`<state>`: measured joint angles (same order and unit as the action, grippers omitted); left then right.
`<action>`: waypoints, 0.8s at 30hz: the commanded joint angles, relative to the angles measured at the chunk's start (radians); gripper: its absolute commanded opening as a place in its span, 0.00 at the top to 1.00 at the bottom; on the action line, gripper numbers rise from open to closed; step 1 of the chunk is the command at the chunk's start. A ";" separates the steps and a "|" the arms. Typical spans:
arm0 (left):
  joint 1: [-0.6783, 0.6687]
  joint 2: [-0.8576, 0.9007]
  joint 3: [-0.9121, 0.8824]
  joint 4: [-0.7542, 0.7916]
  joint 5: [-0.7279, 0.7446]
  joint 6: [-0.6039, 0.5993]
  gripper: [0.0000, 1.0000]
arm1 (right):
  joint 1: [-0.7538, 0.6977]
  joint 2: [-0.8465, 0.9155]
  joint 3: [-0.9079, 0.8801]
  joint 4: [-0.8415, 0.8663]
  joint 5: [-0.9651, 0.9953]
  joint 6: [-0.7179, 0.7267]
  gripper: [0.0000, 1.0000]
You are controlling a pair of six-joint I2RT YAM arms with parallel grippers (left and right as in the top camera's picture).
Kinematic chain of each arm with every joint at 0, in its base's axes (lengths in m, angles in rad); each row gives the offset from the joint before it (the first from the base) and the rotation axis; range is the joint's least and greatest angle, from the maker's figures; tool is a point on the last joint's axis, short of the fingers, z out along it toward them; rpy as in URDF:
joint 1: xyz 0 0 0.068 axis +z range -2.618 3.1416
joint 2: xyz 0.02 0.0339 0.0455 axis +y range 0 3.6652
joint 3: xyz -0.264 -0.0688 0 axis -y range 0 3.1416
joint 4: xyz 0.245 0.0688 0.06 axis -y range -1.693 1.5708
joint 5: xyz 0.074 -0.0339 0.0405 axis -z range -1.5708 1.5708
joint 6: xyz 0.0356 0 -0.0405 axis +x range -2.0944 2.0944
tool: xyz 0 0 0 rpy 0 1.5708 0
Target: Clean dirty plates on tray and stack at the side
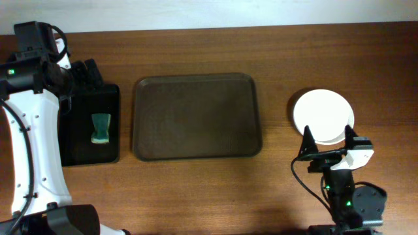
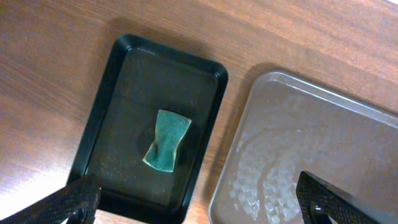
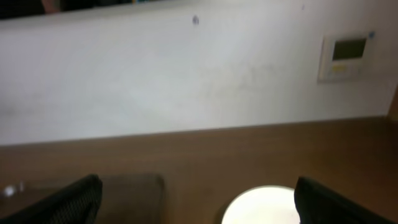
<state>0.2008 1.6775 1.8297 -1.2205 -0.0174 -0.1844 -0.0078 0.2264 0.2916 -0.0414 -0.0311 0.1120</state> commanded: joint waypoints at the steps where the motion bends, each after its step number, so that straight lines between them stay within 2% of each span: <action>1: 0.005 0.005 0.004 0.000 0.003 -0.005 0.01 | -0.006 -0.108 -0.125 0.076 -0.030 -0.003 0.02; 5: 0.005 0.005 0.004 0.000 0.003 -0.005 0.01 | -0.006 -0.203 -0.188 0.076 -0.029 -0.004 0.02; 10: 0.005 0.005 0.004 0.000 0.003 -0.005 0.01 | -0.006 -0.223 -0.286 0.116 -0.029 -0.003 0.02; 14: 0.005 0.005 0.004 0.000 0.003 -0.005 0.01 | -0.005 -0.221 -0.286 -0.035 -0.026 0.000 0.02; 24: 0.005 0.005 0.004 0.000 0.003 -0.005 0.01 | -0.005 -0.218 -0.286 -0.033 -0.026 0.000 0.02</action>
<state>0.2008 1.6775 1.8297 -1.2224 -0.0177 -0.1844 -0.0078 0.0124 0.0124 -0.0723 -0.0513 0.1089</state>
